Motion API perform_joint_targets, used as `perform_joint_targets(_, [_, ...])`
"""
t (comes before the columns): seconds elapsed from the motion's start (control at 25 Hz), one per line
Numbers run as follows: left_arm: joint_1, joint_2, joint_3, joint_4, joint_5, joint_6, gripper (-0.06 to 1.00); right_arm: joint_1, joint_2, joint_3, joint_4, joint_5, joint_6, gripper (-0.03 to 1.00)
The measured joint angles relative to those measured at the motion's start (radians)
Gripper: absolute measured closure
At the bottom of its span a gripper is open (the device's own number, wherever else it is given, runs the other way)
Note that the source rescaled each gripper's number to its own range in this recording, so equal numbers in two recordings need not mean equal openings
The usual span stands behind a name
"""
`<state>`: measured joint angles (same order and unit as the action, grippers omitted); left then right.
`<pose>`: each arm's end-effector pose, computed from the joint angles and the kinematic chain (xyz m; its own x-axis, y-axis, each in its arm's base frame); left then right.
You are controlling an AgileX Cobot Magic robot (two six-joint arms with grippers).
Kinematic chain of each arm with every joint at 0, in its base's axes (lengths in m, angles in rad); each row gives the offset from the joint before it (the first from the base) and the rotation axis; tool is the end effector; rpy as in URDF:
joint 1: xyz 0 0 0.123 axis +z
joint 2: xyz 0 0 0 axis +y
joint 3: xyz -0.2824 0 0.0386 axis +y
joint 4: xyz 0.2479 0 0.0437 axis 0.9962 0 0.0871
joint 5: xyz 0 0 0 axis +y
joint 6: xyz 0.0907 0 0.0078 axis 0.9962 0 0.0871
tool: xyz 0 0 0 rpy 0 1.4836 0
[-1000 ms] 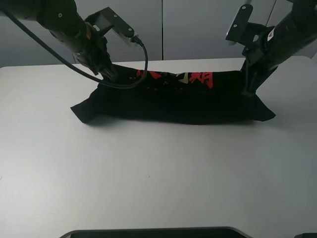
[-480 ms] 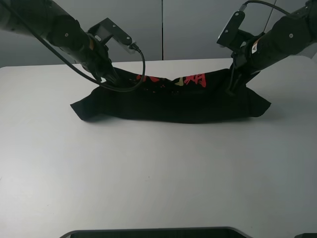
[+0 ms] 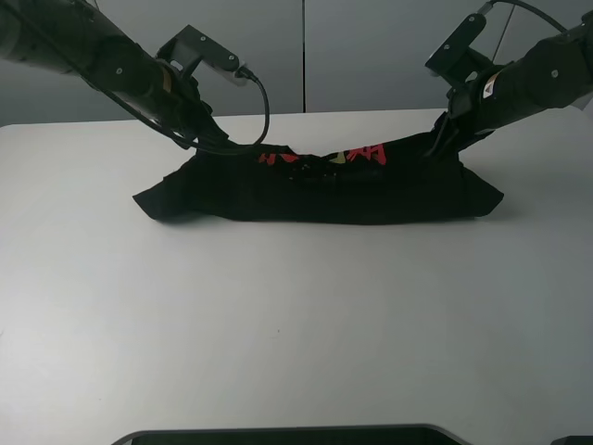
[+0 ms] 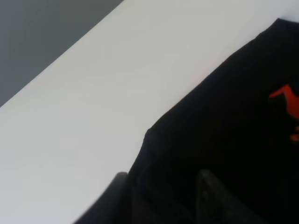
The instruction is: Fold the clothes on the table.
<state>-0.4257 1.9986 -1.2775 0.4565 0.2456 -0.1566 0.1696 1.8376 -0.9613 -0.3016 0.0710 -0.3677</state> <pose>0.3926 -0.1672 0.1647 -0.5606 0.5642 -0.6061 0.5275 0.8076 0.2639 0.3585 0.0594 0.1538 -0.4884 -0.7124 -0.5039 -0.5835 0.6960 -0.4184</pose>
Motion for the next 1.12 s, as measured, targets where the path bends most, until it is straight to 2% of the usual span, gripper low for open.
perform_joint_targets(0.12, [0.014,0.000,0.000,0.011,-0.005,-0.086,0.08,0.000,0.000,0.000,0.031,-0.041,0.044,0.08])
perform_joint_targets(0.16, [0.017,0.000,0.000,0.013,0.004,-0.108,0.00,0.000,0.000,0.000,0.047,-0.046,0.051,0.02])
perform_joint_targets(0.2, [0.016,0.000,0.000,0.013,0.017,-0.126,-0.02,0.000,0.000,0.000,0.063,-0.051,0.060,-0.01])
perform_joint_targets(0.32, [0.017,0.000,-0.004,-0.029,0.075,-0.163,-0.04,0.000,0.000,-0.008,0.161,-0.029,0.107,-0.02])
perform_joint_targets(0.44, [0.021,0.003,-0.043,-0.106,0.185,-0.175,-0.04,0.000,0.008,-0.071,0.256,0.114,0.143,-0.03])
perform_joint_targets(0.56, [0.044,0.018,-0.119,-0.174,0.317,-0.170,-0.04,0.000,0.021,-0.158,0.285,0.295,0.202,-0.03])
perform_joint_targets(0.64, [0.068,0.036,-0.183,-0.246,0.414,-0.129,-0.04,0.000,0.033,-0.216,0.290,0.403,0.245,-0.03])
perform_joint_targets(0.72, [0.098,0.063,-0.235,-0.361,0.487,-0.052,-0.04,0.000,0.042,-0.272,0.294,0.492,0.282,-0.03])
perform_joint_targets(0.84, [0.124,0.109,-0.287,-0.471,0.565,0.035,-0.04,0.000,0.056,-0.336,0.302,0.621,0.316,-0.03])
perform_joint_targets(0.96, [0.124,0.135,-0.299,-0.495,0.601,0.054,-0.04,0.000,0.059,-0.359,0.315,0.690,0.325,-0.03])
perform_joint_targets(1.12, [0.124,0.162,-0.302,-0.500,0.646,0.056,-0.04,0.000,0.062,-0.361,0.322,0.727,0.327,-0.03])
